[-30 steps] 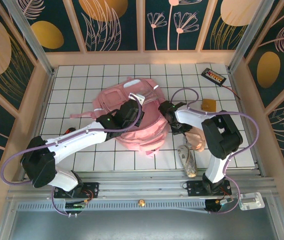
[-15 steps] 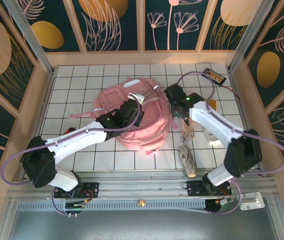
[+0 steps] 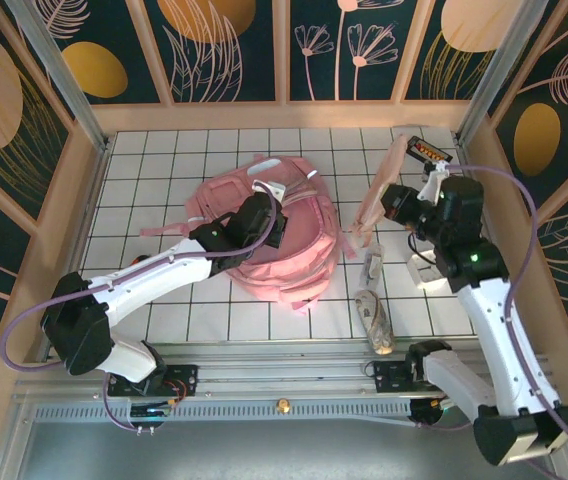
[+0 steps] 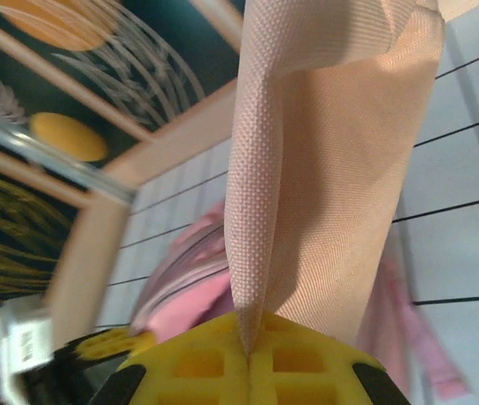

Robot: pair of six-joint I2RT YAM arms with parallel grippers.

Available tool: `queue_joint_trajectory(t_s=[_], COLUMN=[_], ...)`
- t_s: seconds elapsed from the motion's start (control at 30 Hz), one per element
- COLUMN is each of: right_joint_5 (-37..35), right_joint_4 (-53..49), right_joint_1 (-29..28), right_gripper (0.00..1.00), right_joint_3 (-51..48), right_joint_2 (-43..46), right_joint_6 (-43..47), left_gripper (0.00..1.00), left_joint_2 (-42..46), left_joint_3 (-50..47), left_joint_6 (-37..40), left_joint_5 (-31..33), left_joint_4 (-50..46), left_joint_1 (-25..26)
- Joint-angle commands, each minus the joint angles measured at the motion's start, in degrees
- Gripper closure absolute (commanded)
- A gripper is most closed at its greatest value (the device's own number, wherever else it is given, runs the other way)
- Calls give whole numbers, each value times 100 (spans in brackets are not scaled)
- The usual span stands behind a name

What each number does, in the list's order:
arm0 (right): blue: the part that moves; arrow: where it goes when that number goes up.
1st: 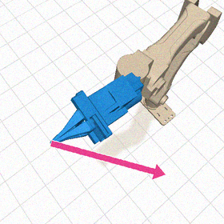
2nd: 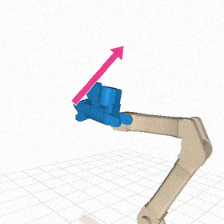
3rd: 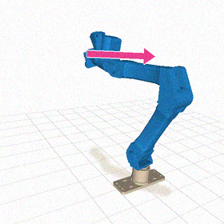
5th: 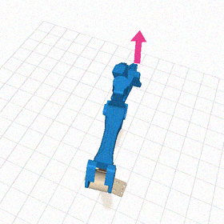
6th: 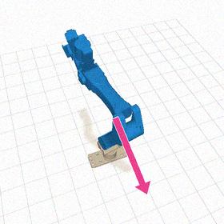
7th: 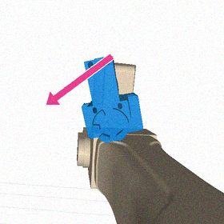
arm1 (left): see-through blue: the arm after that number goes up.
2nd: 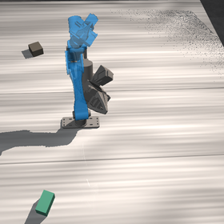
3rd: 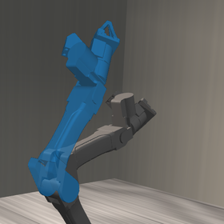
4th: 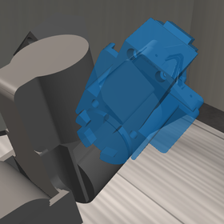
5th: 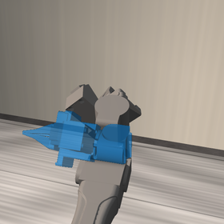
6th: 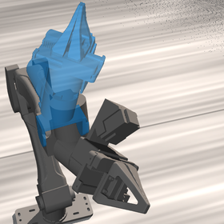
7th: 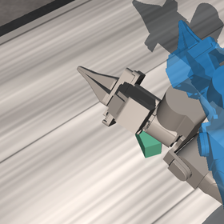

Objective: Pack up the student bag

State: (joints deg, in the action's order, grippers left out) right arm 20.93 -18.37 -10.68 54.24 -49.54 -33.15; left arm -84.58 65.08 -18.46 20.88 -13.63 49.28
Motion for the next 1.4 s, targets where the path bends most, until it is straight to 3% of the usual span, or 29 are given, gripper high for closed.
queue_joint_trajectory(t_s=[0.0, 0.13, 0.47, 0.8, 1.07, 1.17, 1.37], right_joint_5=[1576, 1784, 879, 100, -7, 54, 95], right_joint_4=[2210, 3803, 5458, 7216, 8629, 8809, 7754], right_joint_1=[106, 58, -896, -1815, -2036, -2194, -2355], right_gripper=[100, 100, 100, 100, 100, 100, 100], right_joint_3=[-832, -1752, -2581, -2596, -2160, -1904, -1324], right_joint_2=[222, 244, -537, -2432, -4352, -4998, -5503], right_joint_6=[-1469, -2621, -3339, -3861, -4481, -4779, -4742], left_gripper=[100, 100, 100, 100, 100, 100, 100], left_joint_2=[185, 238, 94, 28, 73, 82, 73], left_joint_3=[331, 519, 959, 1136, 1259, 1261, 1242], left_joint_6=[-353, -458, -535, -443, -341, -310, -257], left_joint_5=[-205, -350, -557, -599, -625, -630, -694], left_joint_4=[268, 326, 353, 317, 282, 280, 281], left_joint_1=[-32, -58, -81, -112, -138, -157, -184])
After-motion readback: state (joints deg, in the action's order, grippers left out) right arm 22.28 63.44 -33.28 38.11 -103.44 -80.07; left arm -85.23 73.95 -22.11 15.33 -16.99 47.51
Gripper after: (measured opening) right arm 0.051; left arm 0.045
